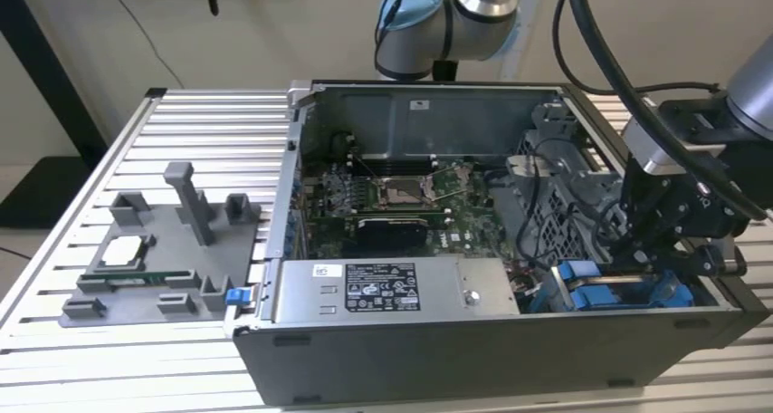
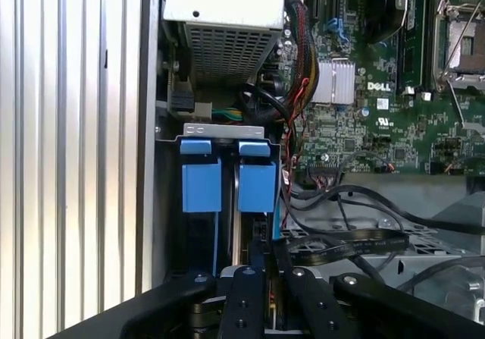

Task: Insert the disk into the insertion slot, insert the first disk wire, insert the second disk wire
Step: 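Insert the second disk wire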

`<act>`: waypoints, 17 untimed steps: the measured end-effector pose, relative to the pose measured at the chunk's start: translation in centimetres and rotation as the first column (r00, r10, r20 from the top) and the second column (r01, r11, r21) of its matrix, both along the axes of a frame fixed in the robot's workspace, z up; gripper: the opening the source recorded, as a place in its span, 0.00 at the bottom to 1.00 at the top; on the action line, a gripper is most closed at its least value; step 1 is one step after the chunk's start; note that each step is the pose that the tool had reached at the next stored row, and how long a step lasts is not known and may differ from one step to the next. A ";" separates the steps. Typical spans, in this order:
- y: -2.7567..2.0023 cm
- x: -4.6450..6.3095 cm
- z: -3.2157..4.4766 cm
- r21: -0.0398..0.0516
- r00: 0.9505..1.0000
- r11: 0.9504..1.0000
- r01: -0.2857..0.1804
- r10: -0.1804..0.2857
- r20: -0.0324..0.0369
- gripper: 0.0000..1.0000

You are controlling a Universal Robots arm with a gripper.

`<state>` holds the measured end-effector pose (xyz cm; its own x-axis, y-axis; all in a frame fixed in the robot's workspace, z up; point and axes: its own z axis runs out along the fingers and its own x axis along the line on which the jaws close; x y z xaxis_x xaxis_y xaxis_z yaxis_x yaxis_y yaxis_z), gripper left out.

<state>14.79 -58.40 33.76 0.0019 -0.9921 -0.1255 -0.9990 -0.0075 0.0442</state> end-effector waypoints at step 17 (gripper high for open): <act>0.00 0.0 2.65 0.002 1.000 1.000 0.000 0.000 -0.001 1.00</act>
